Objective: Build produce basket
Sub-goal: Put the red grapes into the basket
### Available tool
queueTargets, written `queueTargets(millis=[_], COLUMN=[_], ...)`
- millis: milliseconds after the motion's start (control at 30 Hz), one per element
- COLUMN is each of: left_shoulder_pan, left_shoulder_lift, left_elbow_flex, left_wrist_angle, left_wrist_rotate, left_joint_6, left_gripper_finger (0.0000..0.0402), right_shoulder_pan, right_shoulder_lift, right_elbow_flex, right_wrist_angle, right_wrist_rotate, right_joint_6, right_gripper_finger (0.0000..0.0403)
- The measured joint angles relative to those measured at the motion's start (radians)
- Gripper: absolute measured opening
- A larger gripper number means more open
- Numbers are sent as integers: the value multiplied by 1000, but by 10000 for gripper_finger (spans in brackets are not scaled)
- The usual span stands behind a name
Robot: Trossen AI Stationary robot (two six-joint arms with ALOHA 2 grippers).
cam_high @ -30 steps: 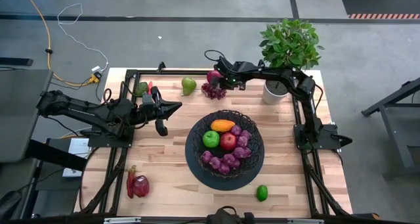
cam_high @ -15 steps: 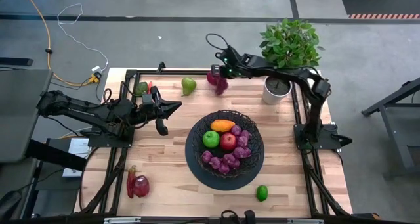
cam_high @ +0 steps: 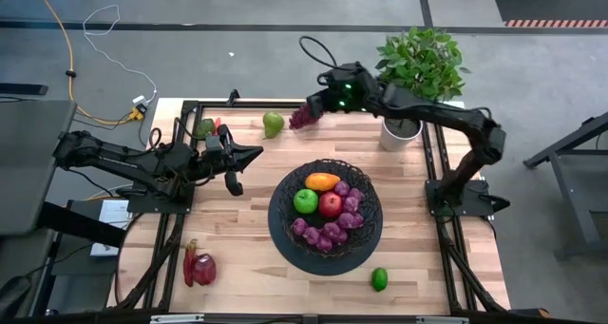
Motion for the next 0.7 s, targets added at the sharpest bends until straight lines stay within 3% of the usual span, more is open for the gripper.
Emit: queueTargets(millis=[233, 400, 567, 700], left_shoulder_pan=[0, 0, -1, -1], left_shoulder_lift=[0, 0, 0, 0], left_elbow_flex=[0, 0, 0, 0], left_wrist_angle=[16, 66, 126, 119], left_wrist_rotate=[0, 1, 63, 135], left_joint_6=[0, 46, 85, 18], left_gripper_finger=[0, 0, 0, 0], right_shoulder_pan=[142, 270, 397, 472], right_shoulder_lift=[-171, -280, -409, -497], right_elbow_flex=[0, -49, -226, -413], right_wrist_angle=[-227, -315, -190, 68], right_wrist_rotate=[-28, 37, 139, 176], right_joint_6=[-151, -163, -138, -159], right_gripper_finger=[22, 22, 23, 23])
